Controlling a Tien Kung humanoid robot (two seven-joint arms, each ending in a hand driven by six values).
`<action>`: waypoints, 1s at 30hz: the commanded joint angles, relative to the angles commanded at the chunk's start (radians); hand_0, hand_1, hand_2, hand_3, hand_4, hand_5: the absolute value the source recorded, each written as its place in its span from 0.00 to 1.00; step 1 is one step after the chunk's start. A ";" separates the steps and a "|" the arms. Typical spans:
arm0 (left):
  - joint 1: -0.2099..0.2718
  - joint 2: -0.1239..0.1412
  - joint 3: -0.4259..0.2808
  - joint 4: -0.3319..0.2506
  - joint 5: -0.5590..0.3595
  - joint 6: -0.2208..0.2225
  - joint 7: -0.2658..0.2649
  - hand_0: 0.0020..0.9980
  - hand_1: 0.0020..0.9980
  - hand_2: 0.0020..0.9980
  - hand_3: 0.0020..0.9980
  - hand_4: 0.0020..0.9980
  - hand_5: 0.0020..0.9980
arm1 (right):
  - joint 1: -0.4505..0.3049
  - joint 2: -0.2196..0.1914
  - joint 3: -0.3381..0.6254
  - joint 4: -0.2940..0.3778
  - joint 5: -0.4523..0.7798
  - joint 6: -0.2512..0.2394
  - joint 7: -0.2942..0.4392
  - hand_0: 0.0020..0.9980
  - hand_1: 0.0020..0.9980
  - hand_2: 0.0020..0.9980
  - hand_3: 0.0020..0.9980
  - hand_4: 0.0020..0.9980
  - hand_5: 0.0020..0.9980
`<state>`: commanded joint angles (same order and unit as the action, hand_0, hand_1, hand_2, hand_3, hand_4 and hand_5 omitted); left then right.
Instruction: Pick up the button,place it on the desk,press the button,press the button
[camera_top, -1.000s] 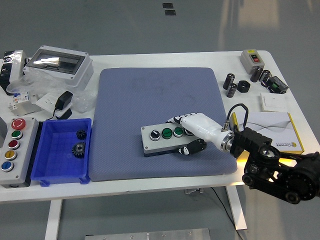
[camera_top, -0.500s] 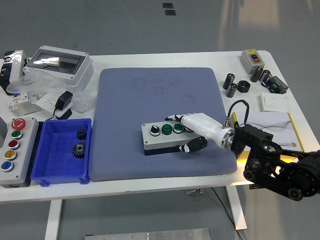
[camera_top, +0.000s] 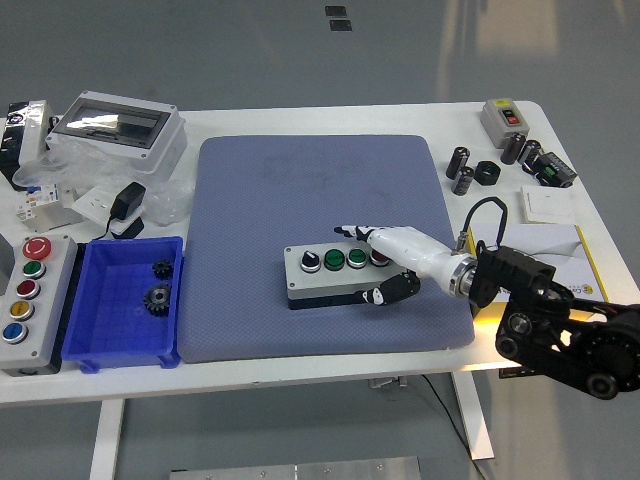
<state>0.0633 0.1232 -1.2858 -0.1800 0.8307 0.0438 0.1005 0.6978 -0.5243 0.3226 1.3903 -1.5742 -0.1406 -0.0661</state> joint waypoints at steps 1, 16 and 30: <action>0.000 0.000 0.000 0.000 0.000 0.000 0.000 0.66 0.63 0.62 0.71 0.82 0.26 | -0.001 -0.003 0.003 0.006 0.000 0.003 -0.001 0.91 0.92 0.97 1.00 0.80 0.15; 0.009 0.001 -0.006 0.000 -0.002 0.008 0.007 0.66 0.63 0.62 0.70 0.82 0.23 | -0.064 -0.220 0.235 0.288 0.197 0.149 -0.128 0.89 0.93 0.98 1.00 0.83 0.18; 0.006 0.008 -0.014 0.000 0.009 0.013 0.010 0.66 0.63 0.62 0.70 0.82 0.24 | 0.060 -0.278 0.286 0.389 0.450 0.570 -0.430 0.39 0.56 0.67 0.98 0.54 0.14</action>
<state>0.0688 0.1310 -1.2996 -0.1800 0.8394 0.0565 0.1102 0.7582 -0.8020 0.6088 1.7790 -1.1240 0.4290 -0.4959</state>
